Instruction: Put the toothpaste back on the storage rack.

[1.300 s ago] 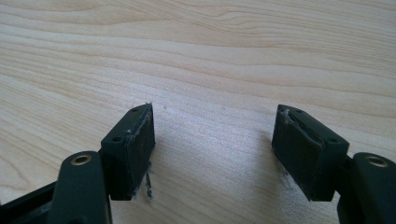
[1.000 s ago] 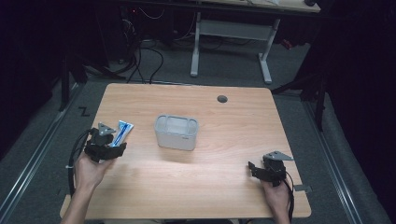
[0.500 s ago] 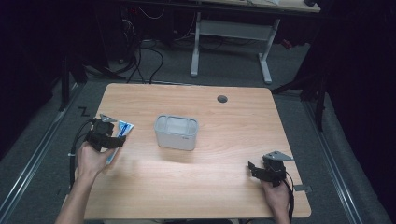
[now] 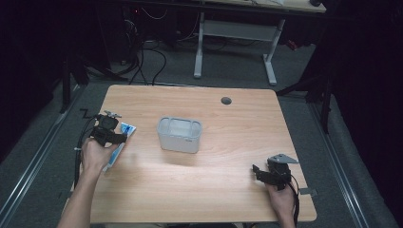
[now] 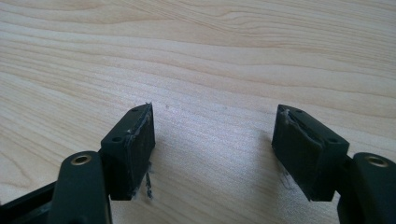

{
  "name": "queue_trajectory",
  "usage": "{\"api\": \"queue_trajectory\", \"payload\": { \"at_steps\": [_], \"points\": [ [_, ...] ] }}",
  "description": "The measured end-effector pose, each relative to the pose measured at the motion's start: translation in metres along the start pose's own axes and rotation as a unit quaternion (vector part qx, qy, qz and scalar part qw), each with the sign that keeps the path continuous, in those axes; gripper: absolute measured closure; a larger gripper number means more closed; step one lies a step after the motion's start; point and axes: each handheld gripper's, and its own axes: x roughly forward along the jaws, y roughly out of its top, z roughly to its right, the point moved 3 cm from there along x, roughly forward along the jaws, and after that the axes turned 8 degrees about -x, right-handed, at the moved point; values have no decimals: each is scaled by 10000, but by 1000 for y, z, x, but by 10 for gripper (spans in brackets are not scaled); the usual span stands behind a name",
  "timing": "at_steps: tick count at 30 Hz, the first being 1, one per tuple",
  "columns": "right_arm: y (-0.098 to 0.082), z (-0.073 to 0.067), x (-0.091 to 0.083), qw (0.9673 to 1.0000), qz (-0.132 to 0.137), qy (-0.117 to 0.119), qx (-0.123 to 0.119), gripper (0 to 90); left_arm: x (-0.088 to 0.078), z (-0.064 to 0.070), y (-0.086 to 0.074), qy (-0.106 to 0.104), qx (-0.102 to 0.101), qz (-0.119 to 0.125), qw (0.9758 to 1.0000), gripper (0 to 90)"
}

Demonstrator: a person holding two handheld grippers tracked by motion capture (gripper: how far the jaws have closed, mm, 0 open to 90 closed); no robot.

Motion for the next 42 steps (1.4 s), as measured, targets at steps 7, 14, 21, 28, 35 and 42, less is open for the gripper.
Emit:
{"api": "queue_trajectory", "payload": {
  "at_steps": [7,14,21,28,35,42],
  "points": [
    [0,0,0,10000,4,4,-13,300,12,0,9,117,-45,-175,9998,431],
    [0,0,0,10000,6,7,-16,299,28,3,9,131,-70,-410,9990,432],
    [0,0,0,10000,6,7,-14,299,40,1,7,334,-67,-561,9978,452],
    [0,0,0,10000,12,4,-14,299,49,0,7,264,-176,-690,9971,466],
    [0,0,0,10000,11,5,-15,300,60,-3,5,144,-265,-902,9955,490],
    [0,0,0,10000,11,5,-14,299,66,-3,5,94,-322,-935,9951,505]
  ]
}}
